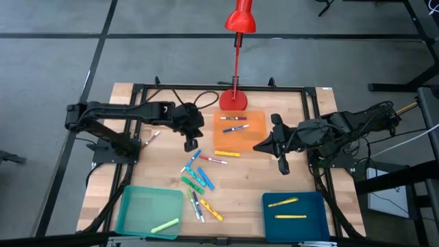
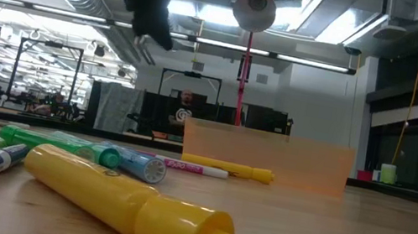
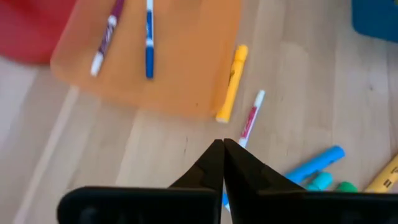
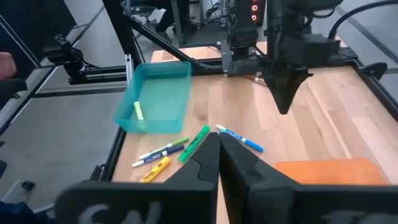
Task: Pick & Place Markers
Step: Put the brown marker pen into the orange bin
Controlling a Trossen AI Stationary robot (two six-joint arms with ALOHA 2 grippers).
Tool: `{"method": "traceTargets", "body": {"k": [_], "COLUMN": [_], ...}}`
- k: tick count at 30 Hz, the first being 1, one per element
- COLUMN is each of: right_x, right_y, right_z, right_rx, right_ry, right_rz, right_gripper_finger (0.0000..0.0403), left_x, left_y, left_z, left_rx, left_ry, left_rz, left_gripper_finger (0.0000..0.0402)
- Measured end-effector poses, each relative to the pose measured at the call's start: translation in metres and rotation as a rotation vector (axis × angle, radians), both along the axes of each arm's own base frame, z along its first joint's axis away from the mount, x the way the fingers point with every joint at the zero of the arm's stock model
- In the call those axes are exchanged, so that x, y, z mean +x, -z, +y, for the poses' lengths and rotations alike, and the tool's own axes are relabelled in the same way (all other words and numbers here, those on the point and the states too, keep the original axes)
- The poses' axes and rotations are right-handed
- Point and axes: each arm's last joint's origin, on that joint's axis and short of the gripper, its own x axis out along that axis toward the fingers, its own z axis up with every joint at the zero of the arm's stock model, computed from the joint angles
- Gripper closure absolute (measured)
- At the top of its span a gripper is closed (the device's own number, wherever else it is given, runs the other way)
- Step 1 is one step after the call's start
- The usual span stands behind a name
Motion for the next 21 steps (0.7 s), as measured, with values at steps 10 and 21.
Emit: {"method": "traceTargets", "body": {"k": [10, 21], "right_x": [0.000, 0.000], "right_y": [0.000, 0.000], "right_z": [0.000, 0.000], "right_rx": [0.023, 0.016], "right_ry": [0.007, 0.004], "right_rz": [0.002, 0.002], "right_gripper_finger": [0.0392, 0.0383], "left_x": [-0.027, -0.071], "left_y": [0.024, 0.055], "left_z": [-0.002, 0.005], "left_rx": [-0.029, -0.140], "left_ry": [-0.121, -0.425], "left_rz": [0.085, 0.219], "left_gripper_finger": [0.0401, 0.0400]}}
